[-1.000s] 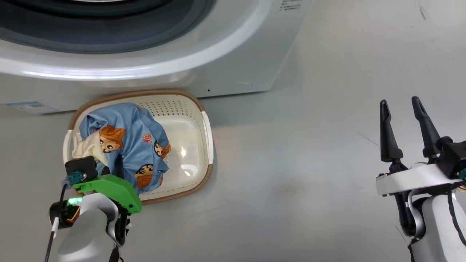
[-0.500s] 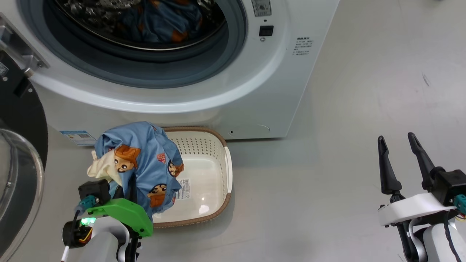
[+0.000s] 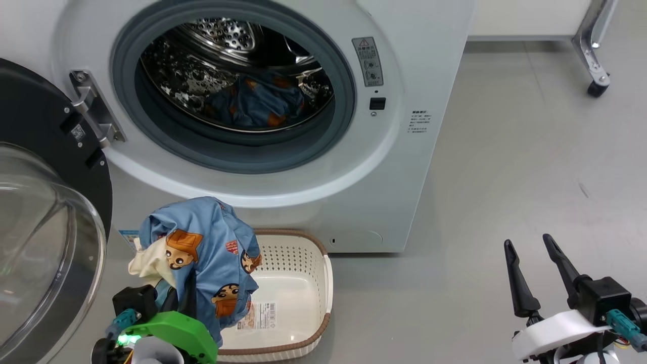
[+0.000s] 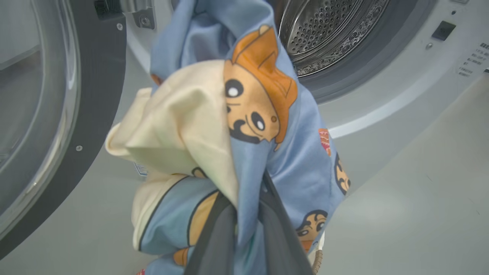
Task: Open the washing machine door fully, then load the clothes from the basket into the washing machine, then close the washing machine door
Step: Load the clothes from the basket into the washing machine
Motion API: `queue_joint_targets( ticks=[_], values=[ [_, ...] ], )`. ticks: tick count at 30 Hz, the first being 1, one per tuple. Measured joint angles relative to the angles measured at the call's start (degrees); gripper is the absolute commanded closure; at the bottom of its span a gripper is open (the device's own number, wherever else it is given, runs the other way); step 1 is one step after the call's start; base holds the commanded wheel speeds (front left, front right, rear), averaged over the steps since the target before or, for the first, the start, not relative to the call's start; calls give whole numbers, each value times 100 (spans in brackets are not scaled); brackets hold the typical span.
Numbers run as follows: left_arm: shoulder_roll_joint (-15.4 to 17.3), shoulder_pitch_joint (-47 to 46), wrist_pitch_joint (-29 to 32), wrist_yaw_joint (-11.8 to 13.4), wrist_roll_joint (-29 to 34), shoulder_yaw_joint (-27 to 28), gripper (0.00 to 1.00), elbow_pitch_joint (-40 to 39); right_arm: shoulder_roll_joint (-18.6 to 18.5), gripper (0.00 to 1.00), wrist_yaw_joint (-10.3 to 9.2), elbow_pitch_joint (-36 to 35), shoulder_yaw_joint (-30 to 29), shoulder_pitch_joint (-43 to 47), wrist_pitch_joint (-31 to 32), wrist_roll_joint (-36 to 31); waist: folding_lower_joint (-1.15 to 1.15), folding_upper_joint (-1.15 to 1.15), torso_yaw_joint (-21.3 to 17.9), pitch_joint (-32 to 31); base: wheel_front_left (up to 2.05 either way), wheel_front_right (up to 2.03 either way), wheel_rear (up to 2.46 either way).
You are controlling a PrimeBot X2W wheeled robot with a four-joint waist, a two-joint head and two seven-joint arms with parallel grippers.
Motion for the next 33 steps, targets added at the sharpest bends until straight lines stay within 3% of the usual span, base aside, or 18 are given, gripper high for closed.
queue_joint_targets(
  ticks=[10,19,33],
  values=[
    [14,510,0,80,227,126,100,-818,-151,0,0,-85,-27,257,0,0,0,0,-38,-469,0,0,0],
    [35,905,0,160,517,342,100,-1717,-159,0,0,-147,-59,331,0,0,0,0,-44,-530,0,0,0],
    [101,1474,-1,216,797,310,100,-2425,-168,0,0,-187,9,478,0,1,0,0,-22,-557,0,0,0]
  ],
)
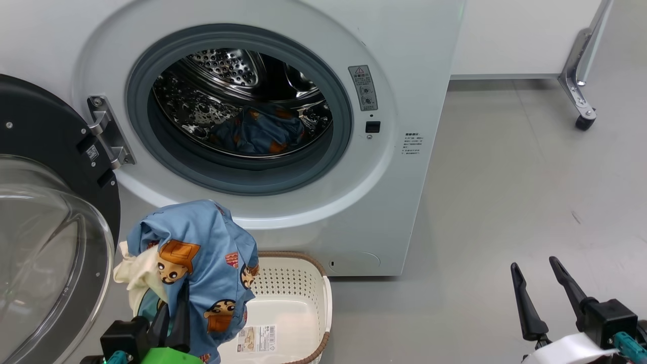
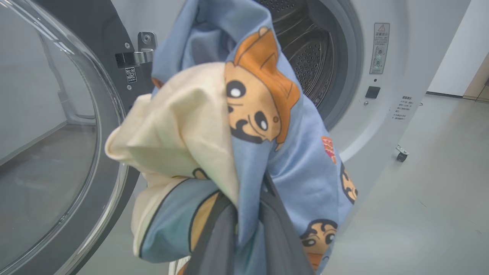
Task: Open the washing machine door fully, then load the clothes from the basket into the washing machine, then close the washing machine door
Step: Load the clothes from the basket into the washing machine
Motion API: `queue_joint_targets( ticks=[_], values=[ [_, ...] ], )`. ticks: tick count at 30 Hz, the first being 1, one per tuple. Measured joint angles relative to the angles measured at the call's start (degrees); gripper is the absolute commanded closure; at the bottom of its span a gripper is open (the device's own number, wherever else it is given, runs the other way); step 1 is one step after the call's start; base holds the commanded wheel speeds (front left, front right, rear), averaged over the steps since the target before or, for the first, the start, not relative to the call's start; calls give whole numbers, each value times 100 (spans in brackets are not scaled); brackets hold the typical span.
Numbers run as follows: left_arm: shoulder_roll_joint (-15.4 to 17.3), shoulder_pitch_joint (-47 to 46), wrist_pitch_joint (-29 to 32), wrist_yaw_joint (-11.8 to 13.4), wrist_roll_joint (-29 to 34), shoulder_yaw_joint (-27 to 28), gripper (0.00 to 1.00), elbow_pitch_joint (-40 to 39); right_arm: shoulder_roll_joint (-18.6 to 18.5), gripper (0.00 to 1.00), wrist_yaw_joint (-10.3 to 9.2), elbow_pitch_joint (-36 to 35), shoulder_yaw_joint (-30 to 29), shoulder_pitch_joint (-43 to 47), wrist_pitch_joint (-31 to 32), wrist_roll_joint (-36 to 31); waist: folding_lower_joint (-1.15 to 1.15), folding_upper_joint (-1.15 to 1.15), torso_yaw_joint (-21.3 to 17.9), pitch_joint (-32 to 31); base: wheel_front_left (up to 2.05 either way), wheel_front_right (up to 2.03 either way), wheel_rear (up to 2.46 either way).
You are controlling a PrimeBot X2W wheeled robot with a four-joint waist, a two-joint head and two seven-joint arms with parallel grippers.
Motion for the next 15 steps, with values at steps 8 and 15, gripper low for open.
queue_joint_targets(
  ticks=[8,15],
  values=[
    [0,168,0,33,54,-1,100,-400,-4,0,0,2,-18,165,0,-1,0,0,-33,56,0,0,0],
    [1,268,0,54,58,4,100,-730,7,0,0,-12,-48,165,0,-1,0,0,-71,172,0,0,0]
  ],
)
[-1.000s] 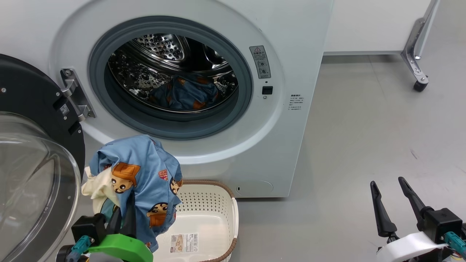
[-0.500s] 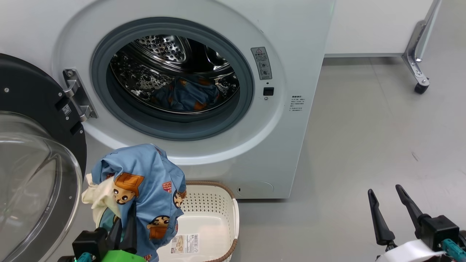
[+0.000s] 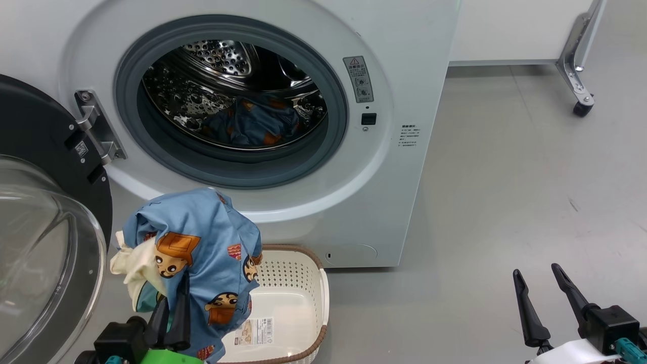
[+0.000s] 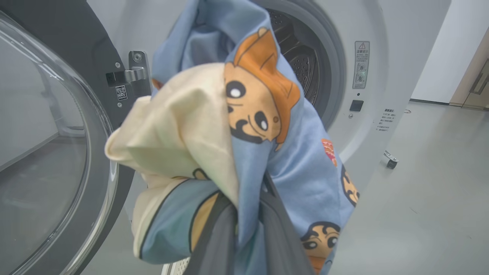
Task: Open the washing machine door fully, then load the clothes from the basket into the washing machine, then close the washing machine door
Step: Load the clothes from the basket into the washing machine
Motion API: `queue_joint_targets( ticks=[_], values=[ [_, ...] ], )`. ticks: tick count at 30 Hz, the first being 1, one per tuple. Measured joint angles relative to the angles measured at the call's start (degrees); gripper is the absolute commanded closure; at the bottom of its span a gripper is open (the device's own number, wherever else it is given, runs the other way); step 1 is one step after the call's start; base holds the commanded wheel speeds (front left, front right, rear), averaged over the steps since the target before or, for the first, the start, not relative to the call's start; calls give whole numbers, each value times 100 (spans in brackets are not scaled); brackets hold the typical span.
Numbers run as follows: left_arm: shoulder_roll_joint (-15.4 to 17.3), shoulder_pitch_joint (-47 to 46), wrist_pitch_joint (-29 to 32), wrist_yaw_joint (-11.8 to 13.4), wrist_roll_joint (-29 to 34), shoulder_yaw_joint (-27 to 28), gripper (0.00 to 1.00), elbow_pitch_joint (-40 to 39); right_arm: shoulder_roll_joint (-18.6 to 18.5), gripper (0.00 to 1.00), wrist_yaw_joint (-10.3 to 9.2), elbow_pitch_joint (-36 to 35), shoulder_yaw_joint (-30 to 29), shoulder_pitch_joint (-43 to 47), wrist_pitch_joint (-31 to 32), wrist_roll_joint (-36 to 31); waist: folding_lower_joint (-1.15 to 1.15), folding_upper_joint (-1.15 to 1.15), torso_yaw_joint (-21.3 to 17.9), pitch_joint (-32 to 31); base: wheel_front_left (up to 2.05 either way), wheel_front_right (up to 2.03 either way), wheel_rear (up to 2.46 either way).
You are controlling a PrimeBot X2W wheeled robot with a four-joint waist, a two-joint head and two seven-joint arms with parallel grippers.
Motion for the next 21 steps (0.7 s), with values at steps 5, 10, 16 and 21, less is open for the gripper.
queue_joint_targets(
  ticks=[5,10,16,21],
  values=[
    [0,70,0,30,5,3,100,-126,25,0,0,0,-2,0,0,0,0,0,-22,36,0,0,0],
    [20,137,0,49,43,3,100,-212,67,0,0,-2,83,-5,0,0,0,0,-85,67,0,0,0],
    [58,136,1,92,73,34,100,-240,177,0,0,-5,203,-31,0,0,0,0,-205,107,0,0,0],
    [73,125,42,140,73,116,100,-282,235,0,0,-20,257,-35,0,0,0,0,-378,183,0,0,0]
  ],
)
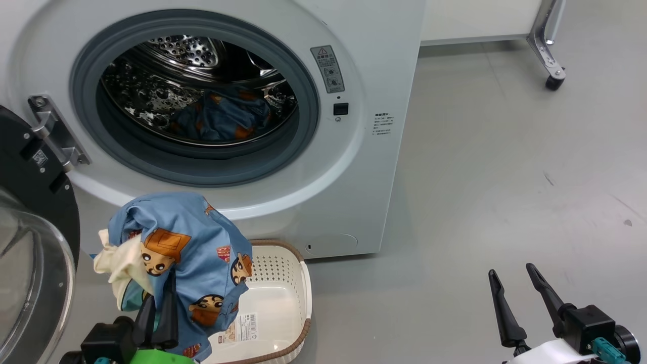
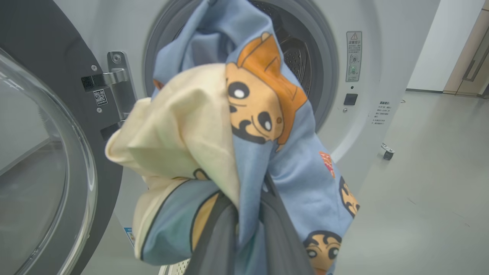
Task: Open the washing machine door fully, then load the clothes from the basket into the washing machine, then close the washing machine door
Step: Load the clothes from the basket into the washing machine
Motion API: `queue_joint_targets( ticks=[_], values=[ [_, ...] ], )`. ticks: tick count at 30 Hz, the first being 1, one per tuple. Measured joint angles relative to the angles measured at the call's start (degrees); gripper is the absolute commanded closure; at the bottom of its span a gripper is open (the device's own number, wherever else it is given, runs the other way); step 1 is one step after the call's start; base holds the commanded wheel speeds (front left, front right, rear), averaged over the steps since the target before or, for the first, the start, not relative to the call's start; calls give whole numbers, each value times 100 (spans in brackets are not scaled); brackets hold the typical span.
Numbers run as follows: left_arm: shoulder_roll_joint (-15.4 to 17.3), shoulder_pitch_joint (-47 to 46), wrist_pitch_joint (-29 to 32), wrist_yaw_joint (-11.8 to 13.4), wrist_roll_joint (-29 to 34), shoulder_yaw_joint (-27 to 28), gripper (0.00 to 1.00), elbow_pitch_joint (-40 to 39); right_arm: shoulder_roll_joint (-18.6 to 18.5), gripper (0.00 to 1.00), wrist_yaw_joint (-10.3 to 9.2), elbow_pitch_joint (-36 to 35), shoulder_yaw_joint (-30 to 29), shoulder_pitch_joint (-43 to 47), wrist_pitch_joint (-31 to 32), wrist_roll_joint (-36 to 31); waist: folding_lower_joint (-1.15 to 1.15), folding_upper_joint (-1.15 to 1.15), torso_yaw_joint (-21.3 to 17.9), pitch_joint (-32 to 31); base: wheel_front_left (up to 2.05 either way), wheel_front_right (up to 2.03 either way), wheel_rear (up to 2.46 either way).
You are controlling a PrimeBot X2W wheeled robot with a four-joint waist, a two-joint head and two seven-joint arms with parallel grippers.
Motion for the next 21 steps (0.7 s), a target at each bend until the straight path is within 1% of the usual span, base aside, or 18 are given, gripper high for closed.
queue_joint_targets(
  ticks=[4,7,11,13,21],
  values=[
    [76,-84,76,4,25,22,100,-34,85,0,0,-15,16,-87,0,0,0,0,-154,118,0,0,0],
    [124,-367,129,11,30,68,100,-54,133,0,0,-51,67,-236,0,0,0,0,-335,257,0,0,0],
    [155,-725,205,88,13,260,100,-51,190,0,0,-56,136,-350,0,0,0,0,-545,407,0,0,0],
    [218,-883,271,147,13,360,100,-14,234,0,0,-55,202,-409,0,0,0,0,-658,483,0,0,0],
    [517,-1514,482,241,-75,760,100,297,330,0,0,-58,408,-695,0,1,0,0,-1167,785,0,0,0]
  ],
)
